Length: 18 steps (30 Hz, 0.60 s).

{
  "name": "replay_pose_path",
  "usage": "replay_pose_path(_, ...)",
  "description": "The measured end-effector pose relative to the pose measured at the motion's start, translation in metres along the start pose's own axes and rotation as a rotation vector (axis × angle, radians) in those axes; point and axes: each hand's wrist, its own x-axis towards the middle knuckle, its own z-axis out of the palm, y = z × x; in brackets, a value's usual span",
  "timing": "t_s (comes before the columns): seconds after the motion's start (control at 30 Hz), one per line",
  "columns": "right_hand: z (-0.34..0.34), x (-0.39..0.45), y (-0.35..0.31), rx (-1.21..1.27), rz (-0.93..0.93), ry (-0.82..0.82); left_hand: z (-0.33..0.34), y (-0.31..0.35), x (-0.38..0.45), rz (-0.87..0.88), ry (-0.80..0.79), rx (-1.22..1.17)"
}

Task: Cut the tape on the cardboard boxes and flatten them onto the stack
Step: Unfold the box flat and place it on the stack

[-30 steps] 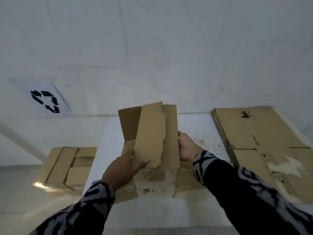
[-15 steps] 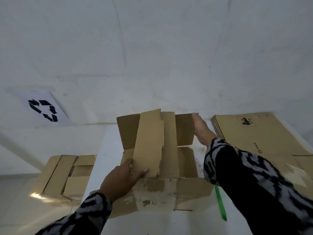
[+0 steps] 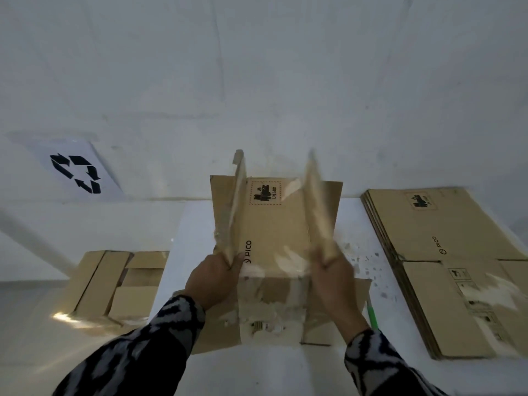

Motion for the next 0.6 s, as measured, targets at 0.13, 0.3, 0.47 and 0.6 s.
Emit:
replay_pose_path(0.13,-0.010,0.024,0.011,0.023,0.109,0.235,-0.017,-0.008,0.008,-0.116,0.023,0.158)
replay_pose_path(0.3,-0.023,0.046,0.029,-0.007,0.181,0.422,-0.032,-0.047,0.022,-0.411,0.126,0.066)
replay_pose_path(0.47,0.004,0.008,0.099,-0.300,0.497,-0.126,0.040,-0.097,0.008,-0.498,-0.105,-0.203)
replay_pose_path(0.6,0.025,-0.011,0.129,-0.469,0.638,-0.183,0.086,-0.111,-0.005,-0.524,-0.255,-0.060)
